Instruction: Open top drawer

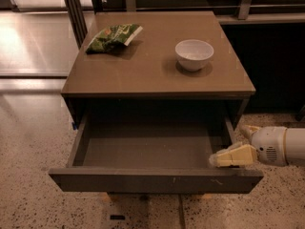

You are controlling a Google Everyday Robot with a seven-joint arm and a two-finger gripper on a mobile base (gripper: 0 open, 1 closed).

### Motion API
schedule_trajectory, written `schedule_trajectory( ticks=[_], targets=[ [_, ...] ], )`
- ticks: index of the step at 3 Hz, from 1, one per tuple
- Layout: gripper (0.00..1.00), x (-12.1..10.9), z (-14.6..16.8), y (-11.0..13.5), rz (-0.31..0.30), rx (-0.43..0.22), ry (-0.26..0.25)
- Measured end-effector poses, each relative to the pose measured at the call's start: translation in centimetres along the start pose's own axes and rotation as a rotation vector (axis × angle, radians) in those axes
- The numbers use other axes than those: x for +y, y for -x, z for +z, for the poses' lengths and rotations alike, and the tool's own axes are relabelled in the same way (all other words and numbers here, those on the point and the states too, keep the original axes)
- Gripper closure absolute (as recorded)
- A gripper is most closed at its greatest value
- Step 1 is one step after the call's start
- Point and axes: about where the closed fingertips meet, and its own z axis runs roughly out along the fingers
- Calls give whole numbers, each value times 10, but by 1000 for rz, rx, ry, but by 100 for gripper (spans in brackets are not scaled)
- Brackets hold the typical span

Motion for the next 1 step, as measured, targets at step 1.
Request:
schedule_trajectory(
  ticks=[1],
  targets=[
    [0,0,0,0,0,0,0]
  ],
)
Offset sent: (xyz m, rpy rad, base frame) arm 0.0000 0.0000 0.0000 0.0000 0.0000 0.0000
